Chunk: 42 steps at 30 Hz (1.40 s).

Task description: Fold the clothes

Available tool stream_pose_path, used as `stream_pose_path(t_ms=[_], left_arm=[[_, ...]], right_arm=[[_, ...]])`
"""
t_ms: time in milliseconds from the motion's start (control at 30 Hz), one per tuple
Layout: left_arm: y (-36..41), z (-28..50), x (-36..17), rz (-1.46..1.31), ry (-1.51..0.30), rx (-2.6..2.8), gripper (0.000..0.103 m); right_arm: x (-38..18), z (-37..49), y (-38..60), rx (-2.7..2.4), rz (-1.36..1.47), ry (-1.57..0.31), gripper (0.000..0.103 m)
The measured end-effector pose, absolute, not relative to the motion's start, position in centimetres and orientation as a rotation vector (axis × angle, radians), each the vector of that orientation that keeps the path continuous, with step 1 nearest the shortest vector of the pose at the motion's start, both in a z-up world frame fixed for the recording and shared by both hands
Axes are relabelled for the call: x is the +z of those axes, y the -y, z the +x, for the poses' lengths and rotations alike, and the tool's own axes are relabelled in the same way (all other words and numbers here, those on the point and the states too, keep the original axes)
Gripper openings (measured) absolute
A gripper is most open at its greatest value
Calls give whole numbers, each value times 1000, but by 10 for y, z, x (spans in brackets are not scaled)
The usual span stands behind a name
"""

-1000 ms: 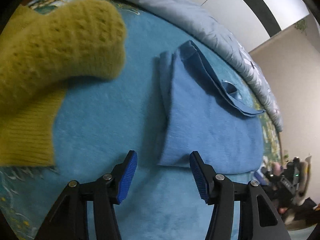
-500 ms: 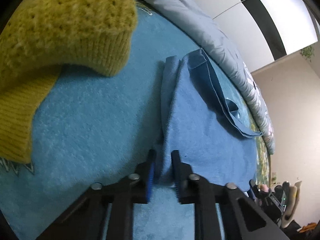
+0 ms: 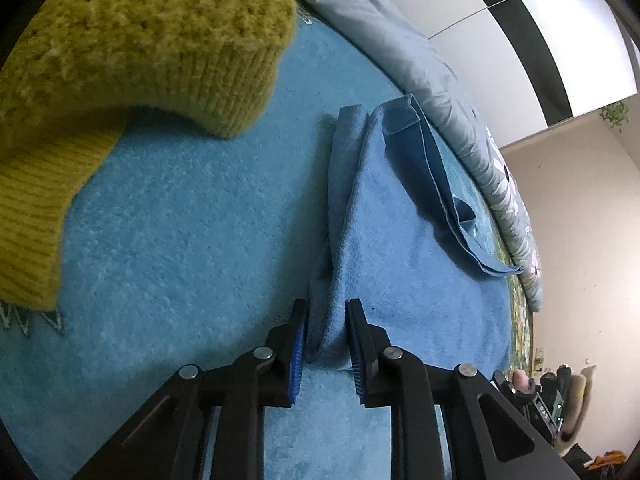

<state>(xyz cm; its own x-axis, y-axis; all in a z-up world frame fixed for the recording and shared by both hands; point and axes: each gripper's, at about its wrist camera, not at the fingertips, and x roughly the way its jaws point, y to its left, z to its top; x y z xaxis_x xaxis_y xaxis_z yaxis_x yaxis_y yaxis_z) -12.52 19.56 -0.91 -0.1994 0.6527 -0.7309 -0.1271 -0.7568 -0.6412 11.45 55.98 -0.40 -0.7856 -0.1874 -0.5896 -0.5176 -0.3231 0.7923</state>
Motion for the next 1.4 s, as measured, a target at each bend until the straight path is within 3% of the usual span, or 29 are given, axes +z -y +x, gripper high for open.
stream_pose_path(t_ms=[167, 200, 267, 467, 800, 1133, 1400], left_arm=[[-180, -126, -10, -1547, 629, 1986, 22], [-178, -126, -10, -1544, 631, 1985, 22], [-180, -127, -10, -1540, 633, 1987, 22], [-179, -121, 0, -1496, 621, 2004, 10], [-142, -51, 11, -1457, 567, 1933, 10], [-105, 27, 24, -1419, 442, 1886, 10], [-102, 34, 12, -1455, 411, 1873, 13]], right_arm=[[-7, 106, -557, 2210, -847, -1663, 38], [-7, 106, -556, 2213, -829, -1660, 35], [-11, 105, -557, 2212, -815, -1684, 13], [0, 106, -557, 2250, -816, -1664, 5], [33, 165, -532, 2418, -817, -1558, 5], [33, 253, -497, 2460, -761, -1609, 5], [22, 260, -495, 2437, -853, -1531, 7]])
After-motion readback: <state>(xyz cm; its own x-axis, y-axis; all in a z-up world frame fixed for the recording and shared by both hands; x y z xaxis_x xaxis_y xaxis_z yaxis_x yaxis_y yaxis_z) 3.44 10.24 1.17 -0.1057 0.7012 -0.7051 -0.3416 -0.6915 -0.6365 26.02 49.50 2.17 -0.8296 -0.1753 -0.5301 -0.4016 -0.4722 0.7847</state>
